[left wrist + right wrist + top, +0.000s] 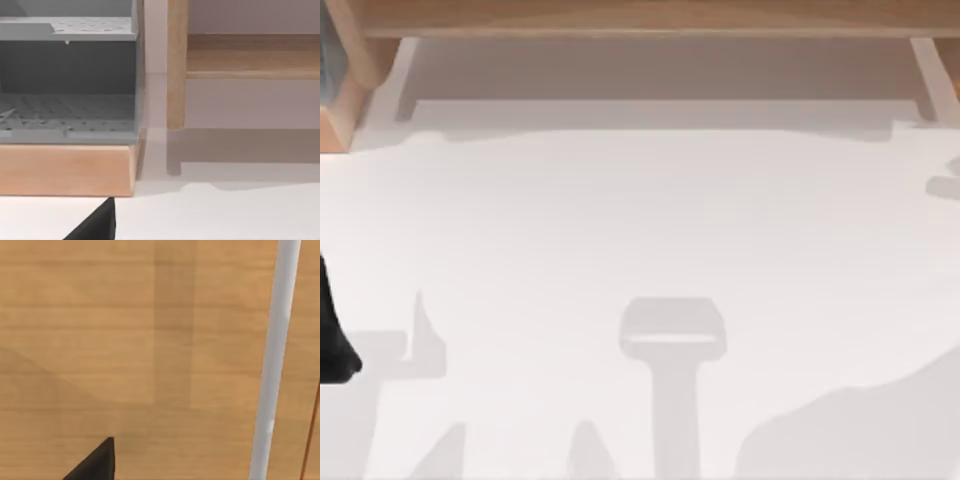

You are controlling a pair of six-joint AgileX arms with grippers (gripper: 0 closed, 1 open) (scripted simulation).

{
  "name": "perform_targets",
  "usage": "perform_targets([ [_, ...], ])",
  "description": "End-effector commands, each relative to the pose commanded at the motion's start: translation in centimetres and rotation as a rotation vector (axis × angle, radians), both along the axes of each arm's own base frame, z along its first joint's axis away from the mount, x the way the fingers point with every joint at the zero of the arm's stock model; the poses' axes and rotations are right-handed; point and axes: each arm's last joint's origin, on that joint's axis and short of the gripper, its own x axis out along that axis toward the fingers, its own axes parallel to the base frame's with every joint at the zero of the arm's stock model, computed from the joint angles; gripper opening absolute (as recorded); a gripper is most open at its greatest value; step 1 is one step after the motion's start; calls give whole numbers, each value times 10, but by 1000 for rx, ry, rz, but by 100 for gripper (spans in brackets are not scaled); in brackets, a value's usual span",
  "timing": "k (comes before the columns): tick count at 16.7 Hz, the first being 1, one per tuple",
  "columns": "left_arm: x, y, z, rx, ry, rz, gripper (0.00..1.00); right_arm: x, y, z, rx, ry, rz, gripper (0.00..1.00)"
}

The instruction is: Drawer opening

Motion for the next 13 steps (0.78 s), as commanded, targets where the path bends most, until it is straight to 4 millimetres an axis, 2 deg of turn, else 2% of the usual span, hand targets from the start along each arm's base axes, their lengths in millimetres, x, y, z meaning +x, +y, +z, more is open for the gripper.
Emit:
perform_targets([
  [3,0,0,0,0,0,0,100,0,0,0,0,0,0,100],
  [13,0,0,0,0,0,0,100,0,0,0,0,0,0,25],
])
